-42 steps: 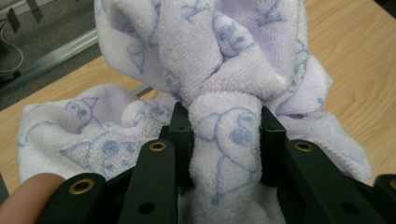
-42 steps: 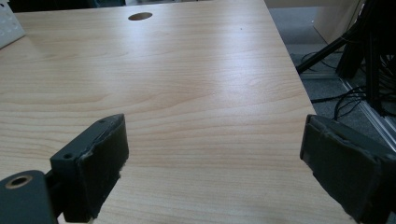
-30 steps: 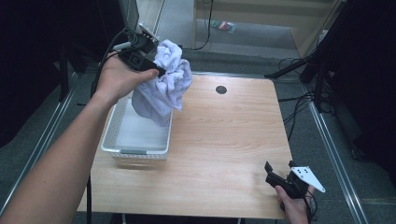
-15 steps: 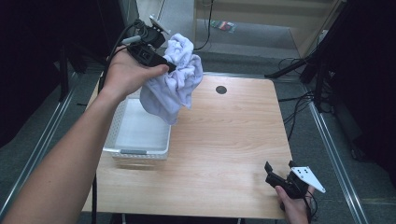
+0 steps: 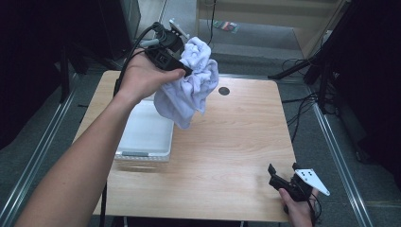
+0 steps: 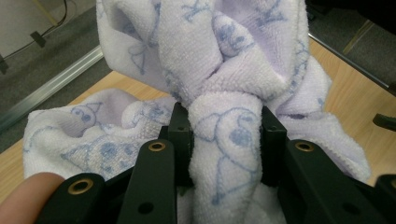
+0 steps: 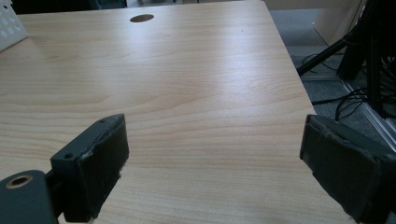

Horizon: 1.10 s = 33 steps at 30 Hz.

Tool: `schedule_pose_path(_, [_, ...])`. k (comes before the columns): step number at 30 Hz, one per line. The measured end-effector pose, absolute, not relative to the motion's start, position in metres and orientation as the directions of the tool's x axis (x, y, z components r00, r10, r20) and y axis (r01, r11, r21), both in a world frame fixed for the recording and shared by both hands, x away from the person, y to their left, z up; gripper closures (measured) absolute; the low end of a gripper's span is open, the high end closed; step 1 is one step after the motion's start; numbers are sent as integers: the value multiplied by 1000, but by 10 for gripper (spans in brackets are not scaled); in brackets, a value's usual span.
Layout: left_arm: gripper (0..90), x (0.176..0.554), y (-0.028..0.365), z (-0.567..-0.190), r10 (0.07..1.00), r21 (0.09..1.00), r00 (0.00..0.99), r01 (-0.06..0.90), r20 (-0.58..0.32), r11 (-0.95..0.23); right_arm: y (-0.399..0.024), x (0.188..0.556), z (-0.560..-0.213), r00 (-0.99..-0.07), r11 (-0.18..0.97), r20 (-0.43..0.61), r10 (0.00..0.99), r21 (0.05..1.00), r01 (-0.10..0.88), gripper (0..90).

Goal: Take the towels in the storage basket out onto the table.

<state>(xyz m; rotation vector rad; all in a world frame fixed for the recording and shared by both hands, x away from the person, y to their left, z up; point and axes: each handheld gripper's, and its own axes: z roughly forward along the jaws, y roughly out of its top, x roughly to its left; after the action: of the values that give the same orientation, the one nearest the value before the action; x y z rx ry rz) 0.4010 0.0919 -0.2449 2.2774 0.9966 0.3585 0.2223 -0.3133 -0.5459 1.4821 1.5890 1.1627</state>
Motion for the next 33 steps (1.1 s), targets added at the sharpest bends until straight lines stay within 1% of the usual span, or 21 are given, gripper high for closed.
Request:
schedule_pose_path(8, [675,399,75,-247,717,650,698,547,-5,-528,-314,222,-546,-138,-39,100,985,920,391,79])
schedule_pose_path(18, [670,403,55,-270,682,635,731,536,-19,-557,-314,222,-546,-139,-42,104,985,920,390,78])
schedule_pose_path(24, [670,407,41,-299,668,631,742,547,-61,-550,-314,222,-546,-139,-42,104,985,920,390,79])
schedule_pose_path(32, [667,412,30,-334,649,598,754,568,-101,-566,-313,222,-546,-141,-38,101,985,920,391,78])
schedule_pose_path(33, [668,412,30,-334,649,598,754,568,-101,-566,-313,221,-546,-141,-40,103,985,919,391,78])
